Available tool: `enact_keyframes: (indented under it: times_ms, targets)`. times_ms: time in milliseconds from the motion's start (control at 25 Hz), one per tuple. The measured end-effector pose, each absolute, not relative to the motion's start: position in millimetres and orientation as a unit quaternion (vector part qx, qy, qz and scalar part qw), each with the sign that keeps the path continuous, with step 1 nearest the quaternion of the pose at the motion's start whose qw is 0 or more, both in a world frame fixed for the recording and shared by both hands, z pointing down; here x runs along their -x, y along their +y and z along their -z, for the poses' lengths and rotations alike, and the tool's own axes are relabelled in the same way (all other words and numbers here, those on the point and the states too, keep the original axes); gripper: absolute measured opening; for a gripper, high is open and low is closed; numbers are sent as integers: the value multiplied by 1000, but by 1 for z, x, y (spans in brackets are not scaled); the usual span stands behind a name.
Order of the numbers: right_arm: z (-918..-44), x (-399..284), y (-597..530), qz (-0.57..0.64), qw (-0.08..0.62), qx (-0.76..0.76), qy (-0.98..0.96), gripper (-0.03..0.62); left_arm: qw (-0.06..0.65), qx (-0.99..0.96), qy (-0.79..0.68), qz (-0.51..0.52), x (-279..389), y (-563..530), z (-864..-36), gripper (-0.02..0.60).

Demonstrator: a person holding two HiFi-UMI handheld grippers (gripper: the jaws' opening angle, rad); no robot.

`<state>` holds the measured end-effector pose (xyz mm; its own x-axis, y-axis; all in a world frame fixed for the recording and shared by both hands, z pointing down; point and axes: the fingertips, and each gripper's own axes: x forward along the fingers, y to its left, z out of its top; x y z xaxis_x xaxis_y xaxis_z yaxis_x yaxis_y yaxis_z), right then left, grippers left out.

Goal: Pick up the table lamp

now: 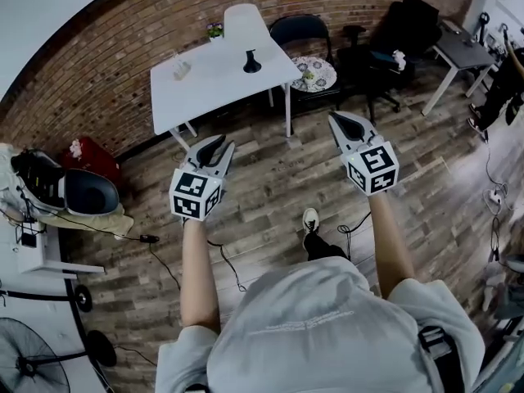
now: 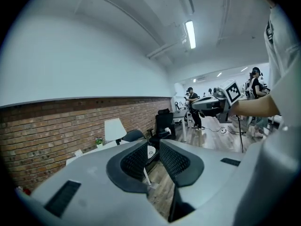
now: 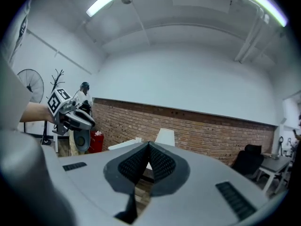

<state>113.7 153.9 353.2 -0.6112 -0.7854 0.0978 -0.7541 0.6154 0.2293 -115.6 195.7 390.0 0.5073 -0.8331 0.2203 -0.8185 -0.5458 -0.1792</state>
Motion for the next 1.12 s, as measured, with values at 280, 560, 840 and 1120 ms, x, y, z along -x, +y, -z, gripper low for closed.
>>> enact_keyframes:
  times_ms: [280, 560, 840, 1120]
  targets:
    - [-362, -108, 52, 88, 112, -401, -905, 2, 11, 857, 496, 137, 110, 103, -388, 85]
    - [-365, -111, -34, 87, 123, -376, -914, 2, -9, 836, 534, 125, 116, 20, -383, 131]
    - [-383, -117, -87, 64, 132, -337, -930, 2, -9, 808, 578, 113, 119, -31, -384, 198]
    - [-402, -116, -141, 62, 137, -321, -935, 2, -15, 795, 597, 104, 115, -66, -390, 226]
